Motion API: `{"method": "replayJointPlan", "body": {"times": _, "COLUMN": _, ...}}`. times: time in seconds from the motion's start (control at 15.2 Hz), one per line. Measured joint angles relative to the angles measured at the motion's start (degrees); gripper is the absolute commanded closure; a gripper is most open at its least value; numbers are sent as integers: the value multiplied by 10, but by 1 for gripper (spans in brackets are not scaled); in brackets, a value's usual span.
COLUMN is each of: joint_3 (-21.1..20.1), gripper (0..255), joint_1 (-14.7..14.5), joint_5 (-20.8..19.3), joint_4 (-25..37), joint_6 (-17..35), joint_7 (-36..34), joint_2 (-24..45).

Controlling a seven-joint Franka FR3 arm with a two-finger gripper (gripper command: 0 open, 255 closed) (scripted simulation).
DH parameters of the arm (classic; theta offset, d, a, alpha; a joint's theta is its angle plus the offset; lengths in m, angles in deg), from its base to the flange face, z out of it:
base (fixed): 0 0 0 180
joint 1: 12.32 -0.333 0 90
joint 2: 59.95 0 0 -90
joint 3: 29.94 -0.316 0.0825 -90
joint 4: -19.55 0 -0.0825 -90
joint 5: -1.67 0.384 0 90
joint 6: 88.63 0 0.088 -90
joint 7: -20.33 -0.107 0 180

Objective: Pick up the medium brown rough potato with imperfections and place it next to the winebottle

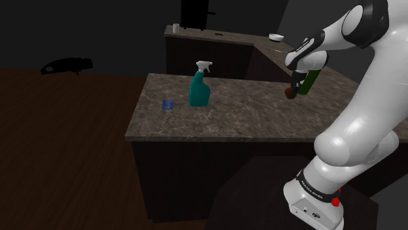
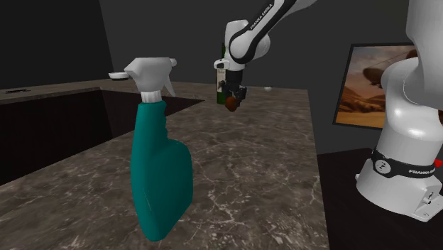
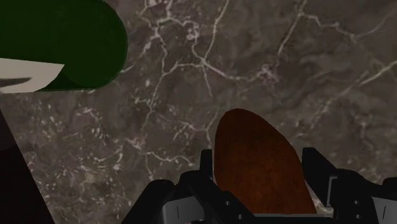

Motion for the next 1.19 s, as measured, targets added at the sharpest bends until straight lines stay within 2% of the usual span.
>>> {"method": "replayJointPlan", "body": {"times": 0.07, "joint_3": 0, "gripper": 0, "joint_1": 0, "joint_5": 0, "joint_4": -1, "joint_6": 0, "joint_7": 0, "joint_2": 0}}
{"method": "replayJointPlan", "body": {"times": 0.46, "joint_3": 1, "gripper": 0, "joint_1": 2, "joint_5": 0, "joint_4": -2, "joint_6": 1, "joint_7": 1, "joint_2": 2}}
{"method": "replayJointPlan", "body": {"times": 0.73, "joint_3": 5, "gripper": 0, "joint_1": -12, "joint_5": -25, "joint_4": 13, "joint_6": -55, "joint_7": -18, "joint_2": -43}}
{"method": "replayJointPlan", "body": {"times": 1.19, "joint_3": 5, "gripper": 0, "joint_1": -14, "joint_5": -32, "joint_4": 12, "joint_6": -67, "joint_7": -22, "joint_2": -54}}
